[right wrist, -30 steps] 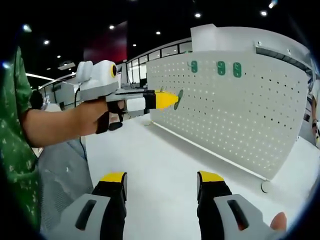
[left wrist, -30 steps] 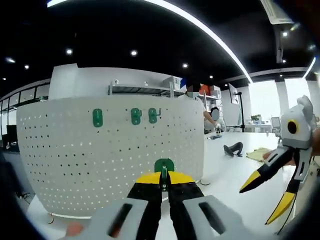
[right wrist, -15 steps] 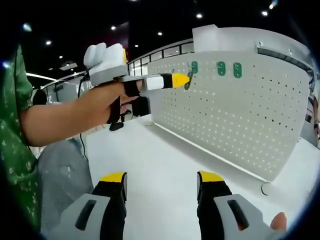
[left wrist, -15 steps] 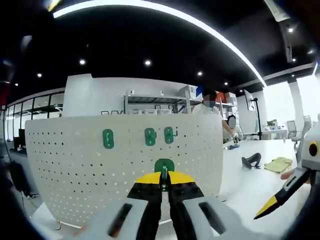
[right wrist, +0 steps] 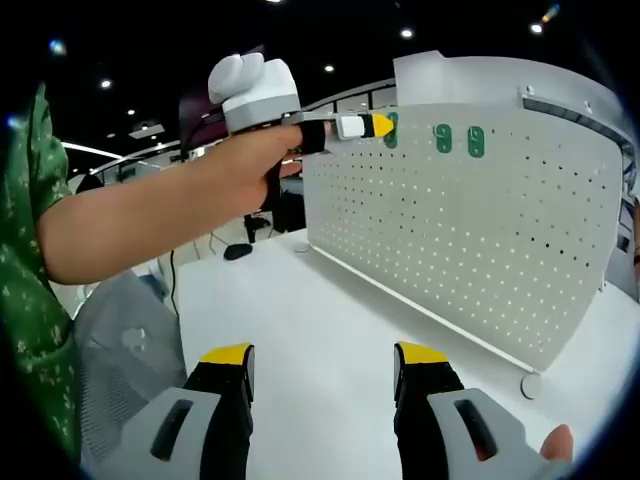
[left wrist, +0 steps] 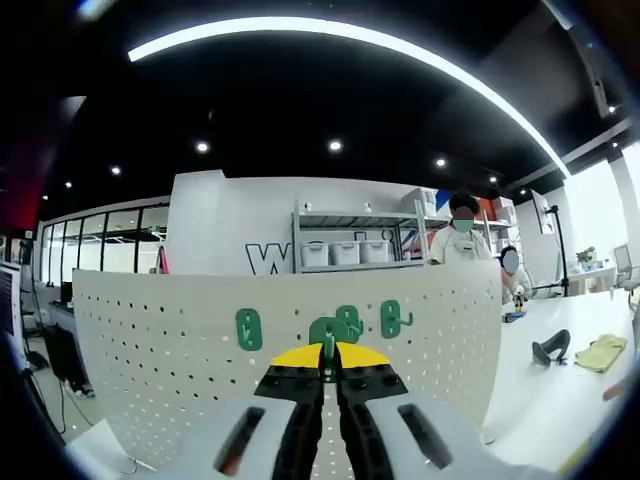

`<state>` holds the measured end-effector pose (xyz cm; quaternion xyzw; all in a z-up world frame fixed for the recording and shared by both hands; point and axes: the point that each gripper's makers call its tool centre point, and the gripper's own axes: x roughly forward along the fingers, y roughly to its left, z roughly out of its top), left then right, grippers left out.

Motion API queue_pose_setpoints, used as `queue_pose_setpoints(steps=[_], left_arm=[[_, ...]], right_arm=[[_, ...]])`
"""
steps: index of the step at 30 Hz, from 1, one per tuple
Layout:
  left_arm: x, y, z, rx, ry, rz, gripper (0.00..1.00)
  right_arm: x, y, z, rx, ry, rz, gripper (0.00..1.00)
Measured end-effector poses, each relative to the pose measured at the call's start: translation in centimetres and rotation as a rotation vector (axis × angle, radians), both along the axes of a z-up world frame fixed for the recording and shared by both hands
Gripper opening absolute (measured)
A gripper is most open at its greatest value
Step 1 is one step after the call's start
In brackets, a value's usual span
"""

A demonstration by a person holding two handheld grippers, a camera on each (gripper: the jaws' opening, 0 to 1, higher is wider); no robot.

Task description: Insert the hook assembly into the mounting plate slot until the hook locks in place.

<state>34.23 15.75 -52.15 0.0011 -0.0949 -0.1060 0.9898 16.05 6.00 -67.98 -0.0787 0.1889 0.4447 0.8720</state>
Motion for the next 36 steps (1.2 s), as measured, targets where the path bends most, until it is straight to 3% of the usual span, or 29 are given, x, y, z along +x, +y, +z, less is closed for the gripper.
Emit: queue_pose_setpoints(steps=[9,36], left_arm=[[1.9,0.6,1.3,-0.036,-0.032,0.057,0.03],[5.4,0.8,1.0,-0.049,-0.043,0.111,0.03]], right_arm=[[0.4,-0.5,-0.1,0.000,0.001,0.016,0.57],[1.8,-1.5,-0.9,-0.005,0.025,0.011,0.57]])
